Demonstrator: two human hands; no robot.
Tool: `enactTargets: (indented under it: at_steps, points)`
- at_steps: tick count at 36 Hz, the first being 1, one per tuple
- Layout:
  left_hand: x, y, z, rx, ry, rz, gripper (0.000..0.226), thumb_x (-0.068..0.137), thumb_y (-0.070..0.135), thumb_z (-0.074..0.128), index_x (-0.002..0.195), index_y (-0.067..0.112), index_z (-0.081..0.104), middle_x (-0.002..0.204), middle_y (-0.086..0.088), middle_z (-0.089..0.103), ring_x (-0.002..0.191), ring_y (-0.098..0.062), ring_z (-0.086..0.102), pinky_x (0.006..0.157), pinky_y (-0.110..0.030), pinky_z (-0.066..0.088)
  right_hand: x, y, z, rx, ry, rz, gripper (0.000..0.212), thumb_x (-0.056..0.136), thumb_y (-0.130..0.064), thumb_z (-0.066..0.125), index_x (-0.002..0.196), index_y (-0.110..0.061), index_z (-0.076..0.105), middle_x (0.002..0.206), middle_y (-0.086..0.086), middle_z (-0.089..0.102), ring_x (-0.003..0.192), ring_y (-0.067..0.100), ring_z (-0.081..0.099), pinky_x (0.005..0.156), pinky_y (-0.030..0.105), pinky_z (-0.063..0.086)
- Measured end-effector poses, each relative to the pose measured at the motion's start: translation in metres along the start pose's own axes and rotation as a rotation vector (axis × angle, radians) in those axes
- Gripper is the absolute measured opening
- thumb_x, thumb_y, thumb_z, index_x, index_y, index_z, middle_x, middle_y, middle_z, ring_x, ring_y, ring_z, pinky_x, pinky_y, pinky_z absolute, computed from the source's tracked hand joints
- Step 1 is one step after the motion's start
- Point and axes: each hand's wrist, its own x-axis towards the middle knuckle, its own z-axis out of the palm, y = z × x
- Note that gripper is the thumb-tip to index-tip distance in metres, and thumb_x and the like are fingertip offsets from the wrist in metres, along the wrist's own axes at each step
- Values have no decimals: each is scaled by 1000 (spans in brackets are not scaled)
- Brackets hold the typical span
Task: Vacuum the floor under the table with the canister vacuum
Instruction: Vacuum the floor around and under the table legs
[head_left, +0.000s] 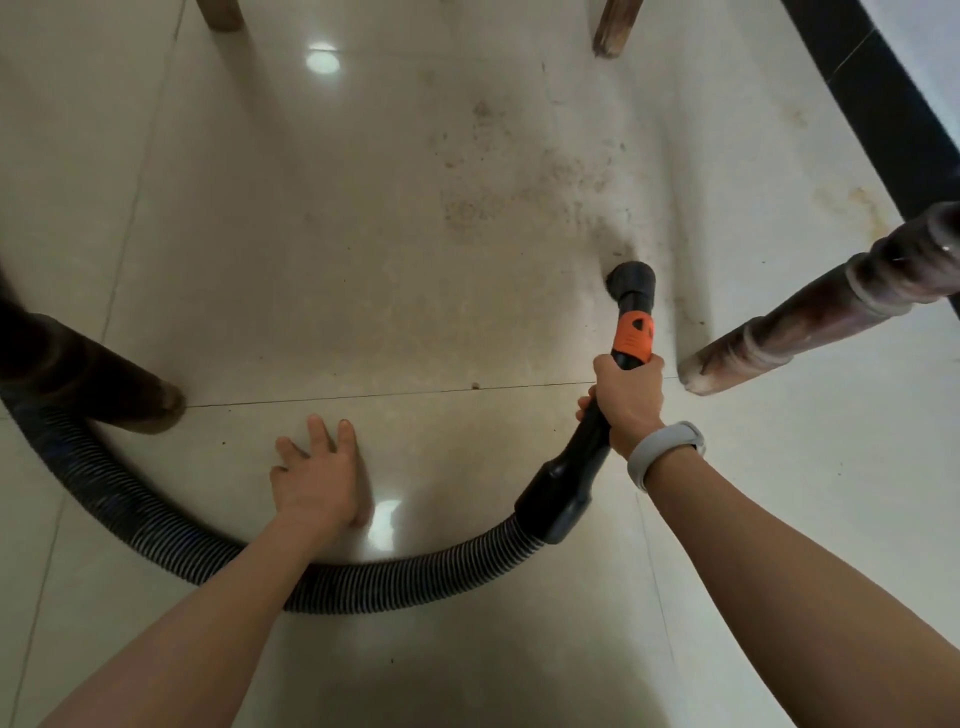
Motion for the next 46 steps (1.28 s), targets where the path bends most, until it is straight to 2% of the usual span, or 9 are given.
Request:
enactTargets:
  at_steps: [13, 21, 30, 35, 38, 40, 42, 44, 46]
  points:
    - [8, 3, 4, -130, 3, -26, 81, 92, 52, 49, 149, 17, 3, 156, -14, -10, 139, -48, 6, 106, -52, 33, 0, 29, -38, 184, 158, 101, 30, 88, -15, 49, 114, -17, 37, 73, 9, 53, 45, 19, 55, 47, 29, 50]
    - [3, 17, 16, -159, 5, 36, 78, 93, 54, 43, 152, 21, 4, 158, -8, -13, 139, -48, -1, 110, -51, 30, 13, 13, -42, 432, 40, 197, 26, 89, -12, 52, 109, -15, 36, 65, 9, 48, 49, 20, 52, 49, 31, 50]
    - [16, 11, 17, -115, -42, 49, 82, 93, 58, 40, 152, 19, 1, 158, -16, -13, 140, -53, 3, 117, -47, 11, -49, 47, -14, 323, -145, 180, 19, 91, -10, 51, 101, -17, 37, 63, 7, 45, 46, 20, 47, 48, 31, 50]
    - [15, 10, 13, -151, -46, 43, 78, 91, 55, 46, 152, 23, 8, 159, -8, -8, 138, -51, 7, 115, -45, 18, -90, 57, 0, 302, -316, 189, 21, 92, -10, 50, 106, -18, 36, 62, 8, 45, 45, 19, 47, 49, 31, 50]
    - [14, 7, 11, -156, -39, 47, 75, 93, 53, 45, 152, 25, 9, 160, -7, -6, 140, -48, 7, 116, -43, 16, -80, 48, 0, 291, -307, 182, 17, 92, -10, 50, 99, -17, 36, 62, 7, 45, 45, 19, 48, 48, 30, 50]
    - [12, 5, 12, -170, -40, 36, 72, 94, 52, 42, 152, 23, 11, 160, -8, -2, 141, -45, 9, 117, -42, 16, -58, 38, -6, 298, -232, 162, 15, 92, -11, 50, 93, -16, 36, 62, 7, 44, 44, 20, 46, 46, 29, 49]
    - [7, 8, 12, -228, -2, 34, 65, 94, 49, 44, 148, 16, 28, 155, -13, 17, 140, -40, 20, 114, -39, 22, -30, 29, -17, 325, -130, 159, 15, 92, -12, 50, 93, -15, 35, 61, 8, 44, 43, 20, 46, 45, 29, 49]
    - [-3, 19, 13, -322, 83, 96, 53, 93, 43, 51, 135, 10, 49, 142, -15, 41, 132, -34, 35, 108, -35, 31, -4, 21, -30, 347, -58, 176, 19, 92, -14, 52, 103, -12, 36, 61, 9, 45, 41, 20, 50, 45, 30, 50]
    - [-18, 37, 9, -397, 113, 218, 49, 95, 40, 52, 133, 10, 52, 138, -11, 51, 128, -26, 44, 106, -30, 34, 13, 13, -39, 366, -49, 186, 26, 91, -15, 53, 111, -11, 37, 59, 10, 46, 37, 19, 51, 44, 31, 51]
